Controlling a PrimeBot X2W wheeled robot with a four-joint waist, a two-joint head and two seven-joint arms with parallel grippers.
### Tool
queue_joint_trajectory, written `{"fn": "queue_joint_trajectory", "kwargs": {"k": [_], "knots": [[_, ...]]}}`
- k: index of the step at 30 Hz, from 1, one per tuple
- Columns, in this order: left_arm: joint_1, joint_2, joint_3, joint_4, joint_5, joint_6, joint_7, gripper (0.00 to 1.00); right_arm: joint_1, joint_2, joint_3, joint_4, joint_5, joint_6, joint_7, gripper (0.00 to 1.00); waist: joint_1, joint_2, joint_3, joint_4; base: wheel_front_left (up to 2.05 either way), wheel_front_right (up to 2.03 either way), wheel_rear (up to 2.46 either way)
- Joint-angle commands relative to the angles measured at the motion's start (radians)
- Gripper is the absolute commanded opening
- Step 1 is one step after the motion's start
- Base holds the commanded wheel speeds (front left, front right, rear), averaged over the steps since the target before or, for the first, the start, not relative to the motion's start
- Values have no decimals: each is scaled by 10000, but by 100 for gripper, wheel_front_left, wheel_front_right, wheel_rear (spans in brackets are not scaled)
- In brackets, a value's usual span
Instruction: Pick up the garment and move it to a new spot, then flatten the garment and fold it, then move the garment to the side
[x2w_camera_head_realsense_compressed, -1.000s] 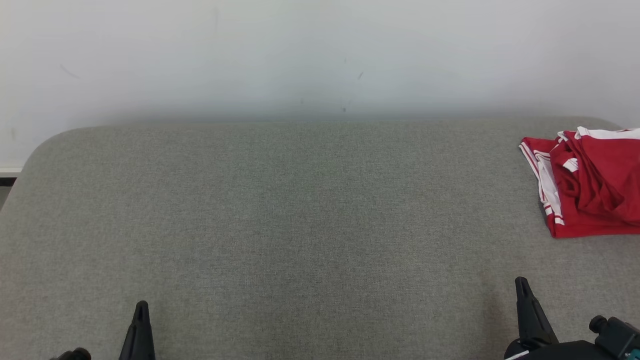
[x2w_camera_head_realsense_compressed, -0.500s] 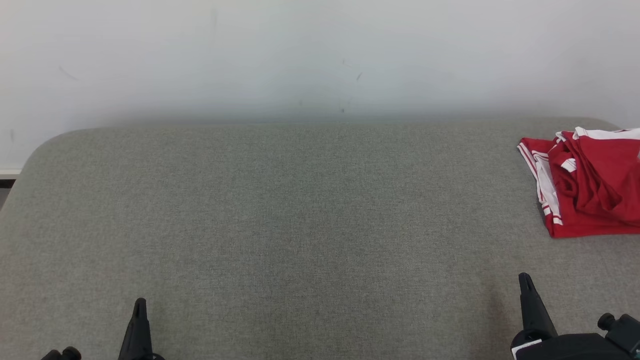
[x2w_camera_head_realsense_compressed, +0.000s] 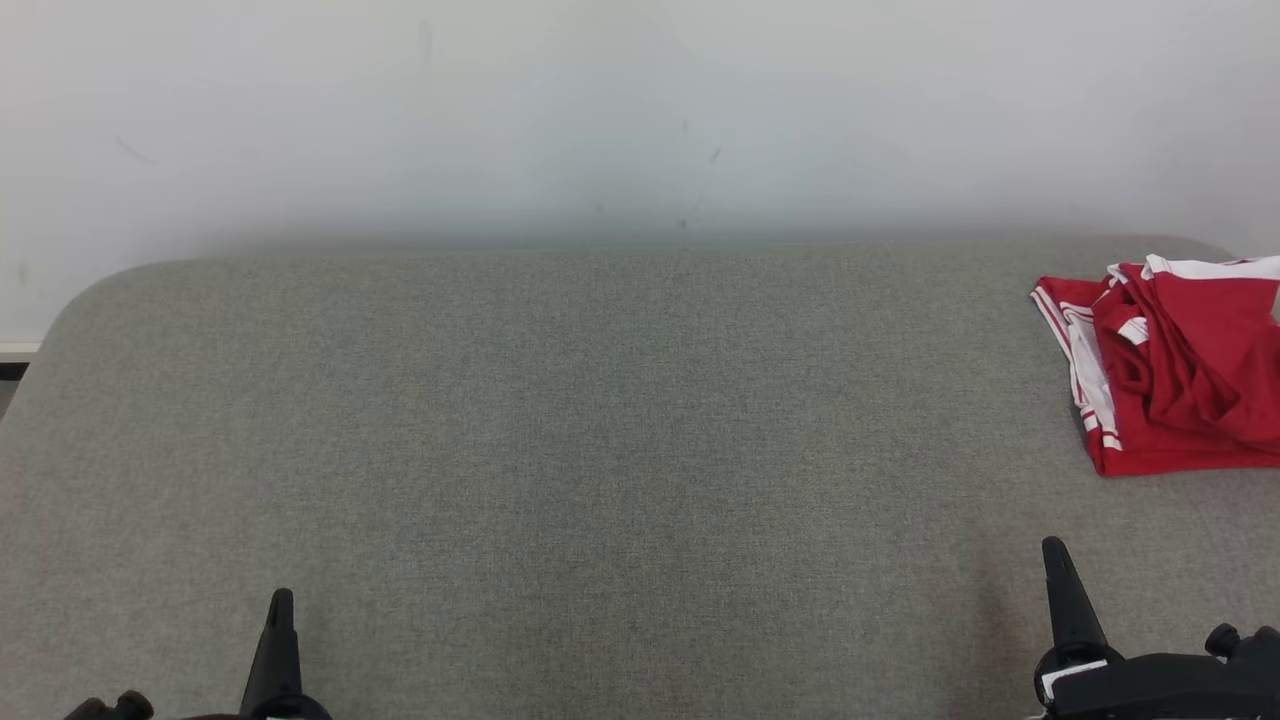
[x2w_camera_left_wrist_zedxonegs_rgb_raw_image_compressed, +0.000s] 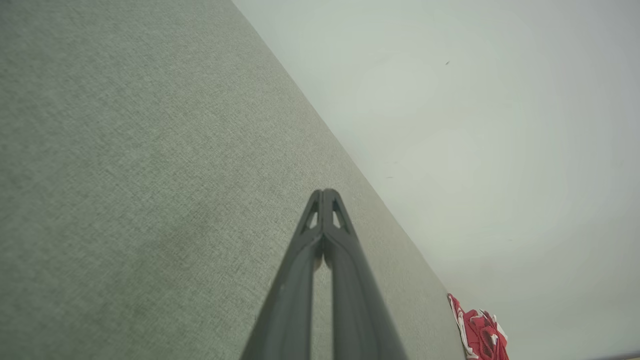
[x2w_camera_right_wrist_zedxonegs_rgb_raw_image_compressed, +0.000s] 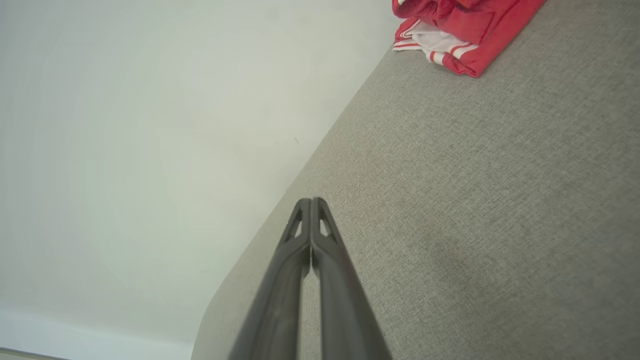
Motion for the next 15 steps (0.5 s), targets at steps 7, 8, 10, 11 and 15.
{"fn": "queue_joint_trajectory", "kwargs": {"k": [7, 8, 10, 11, 15], "knots": [[-328, -6, 102, -12, -1087, 8, 277, 0, -305, 46, -150, -17, 997, -10, 268, 0, -1, 0, -18, -18, 0, 0, 0], [-345, -6, 106, -6, -1197, 8, 302, 0, -321, 53, -162, -13, 1104, -11, 292, 0, -1, 0, -20, -20, 0, 0, 0], [-375, -11, 117, 6, -1412, 9, 361, 0, -350, 62, -188, 1, 1286, -11, 342, 0, -1, 0, -24, -24, 0, 0, 0], [-389, -12, 121, 11, -1522, 9, 386, 0, -365, 66, -199, 6, 1379, -11, 366, 0, -1, 0, -26, -26, 0, 0, 0], [-425, -16, 135, 29, -1796, 9, 469, 0, -405, 83, -233, 20, 1671, -12, 442, 0, -1, 0, -33, -33, 0, 0, 0]]}}
